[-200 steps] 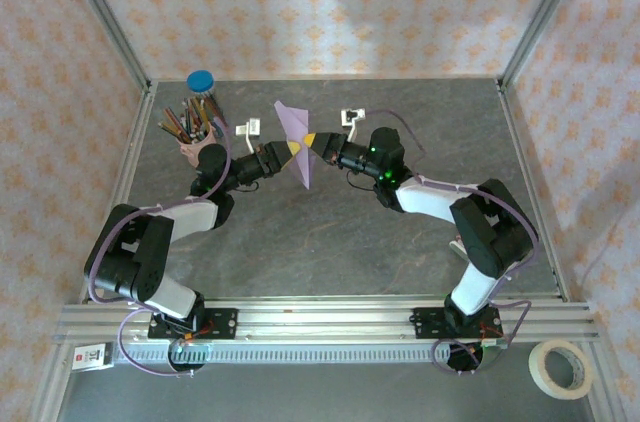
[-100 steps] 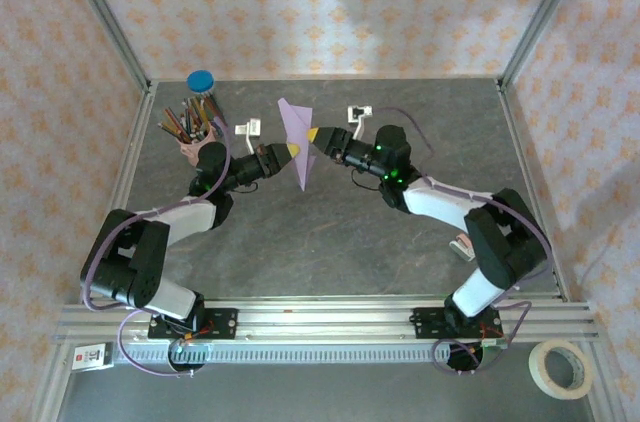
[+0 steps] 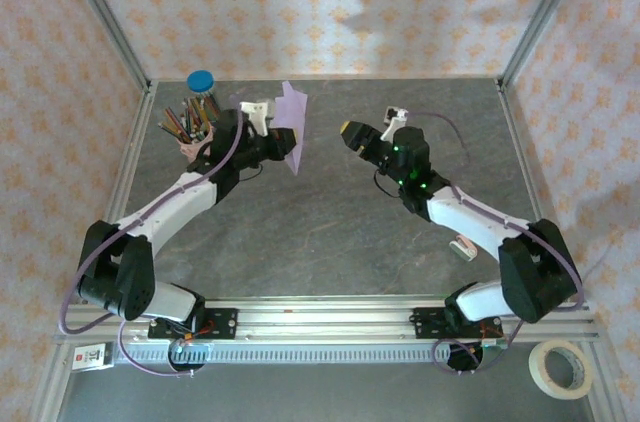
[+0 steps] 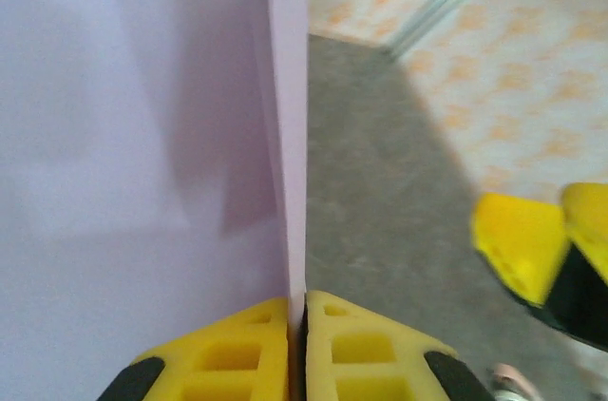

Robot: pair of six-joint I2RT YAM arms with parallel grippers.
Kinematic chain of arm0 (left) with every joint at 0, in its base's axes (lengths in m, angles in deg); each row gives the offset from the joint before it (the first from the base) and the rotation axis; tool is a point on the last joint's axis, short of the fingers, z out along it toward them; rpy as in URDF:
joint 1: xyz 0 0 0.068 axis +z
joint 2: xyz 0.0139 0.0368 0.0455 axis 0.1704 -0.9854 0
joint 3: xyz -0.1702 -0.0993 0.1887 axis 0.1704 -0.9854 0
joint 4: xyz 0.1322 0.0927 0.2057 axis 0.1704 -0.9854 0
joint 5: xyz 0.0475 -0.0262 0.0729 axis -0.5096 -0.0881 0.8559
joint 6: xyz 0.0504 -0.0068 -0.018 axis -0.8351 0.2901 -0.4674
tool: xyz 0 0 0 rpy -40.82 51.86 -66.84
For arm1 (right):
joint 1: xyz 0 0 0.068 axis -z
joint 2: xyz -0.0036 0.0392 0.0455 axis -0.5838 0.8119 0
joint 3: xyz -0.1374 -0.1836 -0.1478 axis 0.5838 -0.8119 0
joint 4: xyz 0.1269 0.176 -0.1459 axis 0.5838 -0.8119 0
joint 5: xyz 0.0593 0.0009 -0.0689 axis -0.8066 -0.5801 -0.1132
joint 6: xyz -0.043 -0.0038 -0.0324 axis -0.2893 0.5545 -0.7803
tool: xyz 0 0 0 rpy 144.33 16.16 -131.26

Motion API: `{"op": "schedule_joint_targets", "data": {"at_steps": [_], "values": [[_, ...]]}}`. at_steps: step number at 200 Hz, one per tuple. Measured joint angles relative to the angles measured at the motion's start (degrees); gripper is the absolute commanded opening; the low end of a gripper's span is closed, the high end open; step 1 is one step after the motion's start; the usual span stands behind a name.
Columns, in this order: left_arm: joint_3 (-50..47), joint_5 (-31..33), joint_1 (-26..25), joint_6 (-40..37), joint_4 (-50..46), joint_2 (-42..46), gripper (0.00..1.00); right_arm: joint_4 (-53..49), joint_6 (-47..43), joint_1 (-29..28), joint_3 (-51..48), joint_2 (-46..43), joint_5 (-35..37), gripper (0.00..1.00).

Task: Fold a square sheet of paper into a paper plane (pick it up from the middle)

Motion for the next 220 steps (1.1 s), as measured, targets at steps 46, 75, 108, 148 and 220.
{"op": "schedule_joint_targets", "data": {"at_steps": [46, 75, 108, 148, 220], "values": [[9.62, 22.51, -6.82, -11.23, -15.45, -6.47, 0.11, -6.12, -2.03, 0.57, -1.36, -3.04, 7.87, 0.60], [13.05, 34.95, -10.64, -15.54, -20.81, -13.44, 0.11, -8.50, -2.14, 0.59, -2.23, -4.63, 10.95, 0.60], [14.84, 45.70, -14.40, -18.36, -24.59, -20.37, 0.11, -10.64, -2.27, 0.59, -2.29, -4.94, 13.99, 0.60], [14.88, 53.37, -15.93, -19.15, -26.01, -24.90, 0.11, -13.53, -2.23, 1.27, -2.29, -5.05, 17.40, 0.60], [13.27, 59.04, -18.03, -18.80, -24.70, -28.48, 0.12, -14.62, -1.81, 1.92, -2.32, -4.76, 18.38, 0.60]]}}
